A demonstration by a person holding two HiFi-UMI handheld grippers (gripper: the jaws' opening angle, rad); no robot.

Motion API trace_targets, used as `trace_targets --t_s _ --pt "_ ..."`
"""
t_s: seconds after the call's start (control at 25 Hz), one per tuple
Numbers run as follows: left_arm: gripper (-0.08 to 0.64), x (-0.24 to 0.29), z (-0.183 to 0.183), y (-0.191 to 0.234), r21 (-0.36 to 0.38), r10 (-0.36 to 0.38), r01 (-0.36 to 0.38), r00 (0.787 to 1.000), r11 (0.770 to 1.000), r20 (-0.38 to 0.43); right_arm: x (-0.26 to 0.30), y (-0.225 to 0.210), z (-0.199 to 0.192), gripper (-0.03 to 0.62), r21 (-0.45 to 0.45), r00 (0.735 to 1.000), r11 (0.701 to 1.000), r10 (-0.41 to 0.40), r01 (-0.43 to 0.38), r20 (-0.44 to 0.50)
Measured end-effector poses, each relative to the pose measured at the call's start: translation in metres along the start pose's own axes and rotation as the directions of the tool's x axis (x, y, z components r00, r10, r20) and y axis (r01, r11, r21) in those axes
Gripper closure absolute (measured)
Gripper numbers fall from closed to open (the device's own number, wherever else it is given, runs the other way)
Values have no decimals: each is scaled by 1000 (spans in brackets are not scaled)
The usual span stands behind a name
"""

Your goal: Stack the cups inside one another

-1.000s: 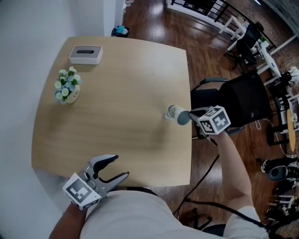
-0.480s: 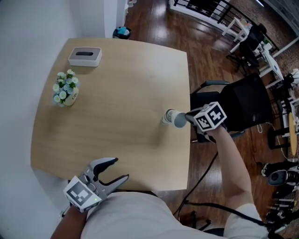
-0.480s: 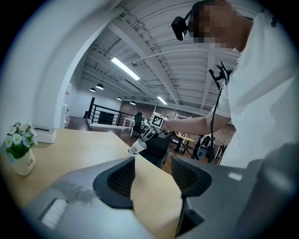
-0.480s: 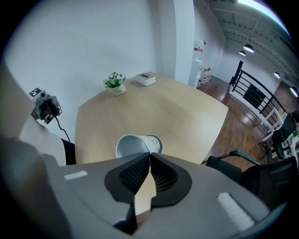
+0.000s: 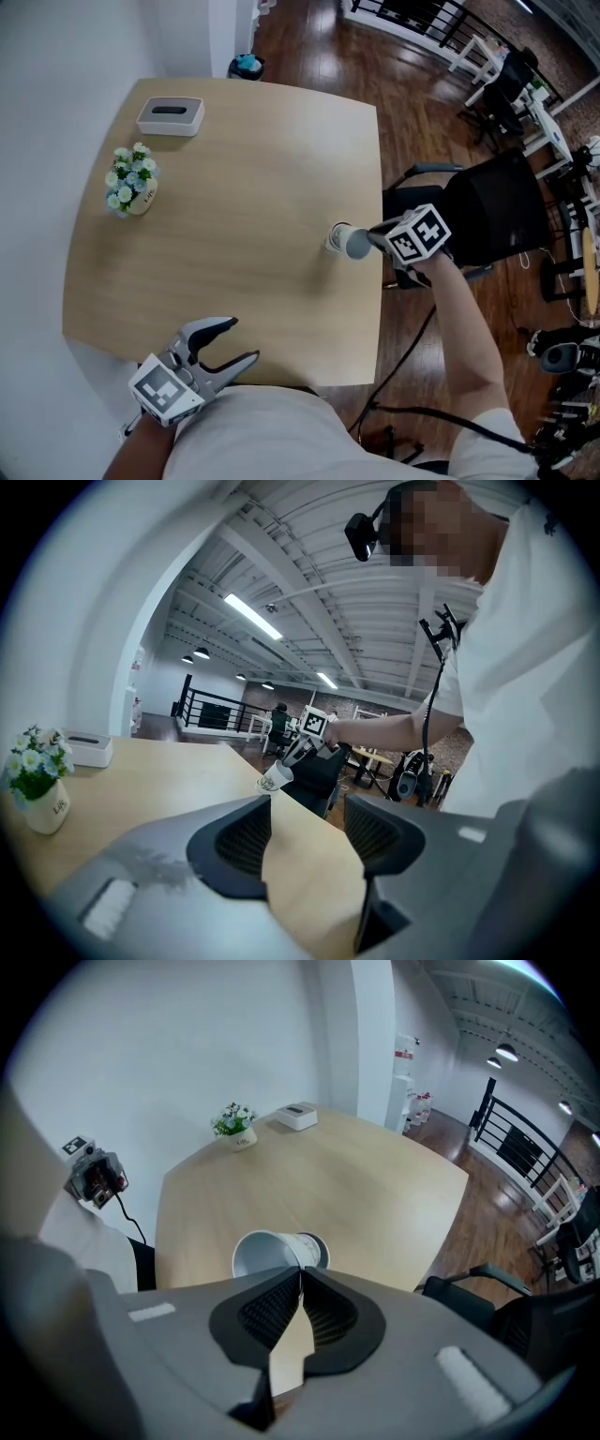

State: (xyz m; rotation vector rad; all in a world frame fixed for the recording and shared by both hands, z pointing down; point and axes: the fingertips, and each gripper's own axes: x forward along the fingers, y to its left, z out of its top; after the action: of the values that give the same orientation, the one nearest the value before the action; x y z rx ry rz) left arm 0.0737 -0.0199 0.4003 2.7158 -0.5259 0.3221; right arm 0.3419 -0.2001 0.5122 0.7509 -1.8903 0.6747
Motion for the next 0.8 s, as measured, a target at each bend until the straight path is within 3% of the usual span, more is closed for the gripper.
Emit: trace_targets --t_s 0.28,0.44,0.8 --pt "308 1 0 -1 1 -1 1 1000 1000 -2 5 -3 -3 570 14 1000 1000 6 -6 0" --pt "307 1 -2 1 -3 3 -3 1000 1000 -4 7 1 -1 475 27 999 999 40 -40 11" --pt "307 4 -2 0 4 -12 12 1000 1000 -17 2 8 3 472 25 998 999 32 -33 51"
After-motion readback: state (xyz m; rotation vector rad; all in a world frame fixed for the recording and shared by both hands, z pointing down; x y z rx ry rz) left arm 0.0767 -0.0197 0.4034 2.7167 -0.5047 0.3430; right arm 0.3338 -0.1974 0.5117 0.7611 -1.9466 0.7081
